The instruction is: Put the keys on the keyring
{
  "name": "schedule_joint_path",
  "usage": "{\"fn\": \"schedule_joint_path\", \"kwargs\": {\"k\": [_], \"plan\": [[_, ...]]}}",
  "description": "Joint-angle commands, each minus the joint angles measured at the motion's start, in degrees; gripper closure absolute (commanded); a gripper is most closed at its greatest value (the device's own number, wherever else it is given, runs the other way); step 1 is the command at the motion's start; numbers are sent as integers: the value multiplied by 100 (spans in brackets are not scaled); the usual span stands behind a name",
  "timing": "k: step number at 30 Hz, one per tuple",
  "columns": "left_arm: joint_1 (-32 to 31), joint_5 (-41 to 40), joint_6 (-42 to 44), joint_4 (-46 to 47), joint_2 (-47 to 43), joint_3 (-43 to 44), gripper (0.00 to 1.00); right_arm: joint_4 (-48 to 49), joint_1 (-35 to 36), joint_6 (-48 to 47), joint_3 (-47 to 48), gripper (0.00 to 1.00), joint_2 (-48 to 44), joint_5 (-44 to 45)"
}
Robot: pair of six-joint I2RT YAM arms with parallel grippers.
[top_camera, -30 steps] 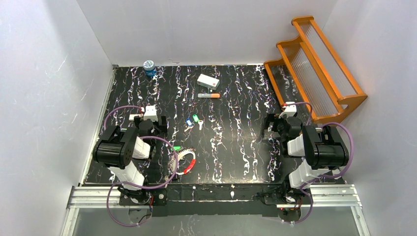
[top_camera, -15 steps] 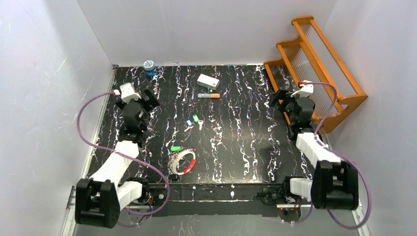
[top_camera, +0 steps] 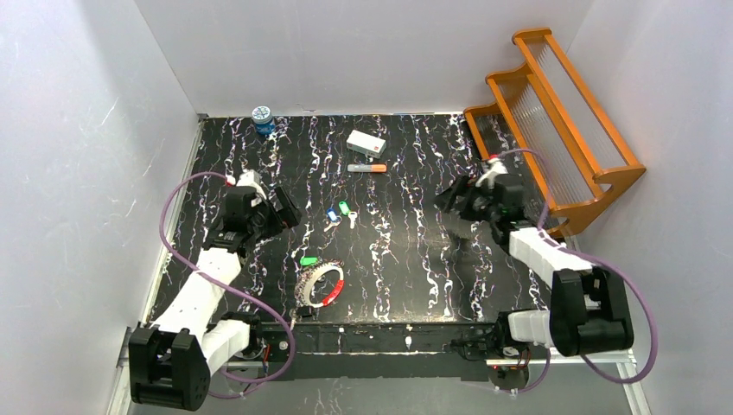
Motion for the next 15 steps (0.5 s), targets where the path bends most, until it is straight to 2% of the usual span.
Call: {"fn": "schedule_joint_path", "kwargs": {"k": [1,4,9,15], "plan": [[30,798,-308,-472,-256,-94,4,-582,1350,-523,641,2,338,-304],[30,570,-36,-812,-147,201,4,-944,2487,-798,1064,6,665,204],[30,-573,611,-1640,101,866,2,-1603,4227,-1235,1906,10,1533,1521],[29,-1487,990,-1753,73,676,2,-2010,5426,-1527,2612,13,2428,2423]]}}
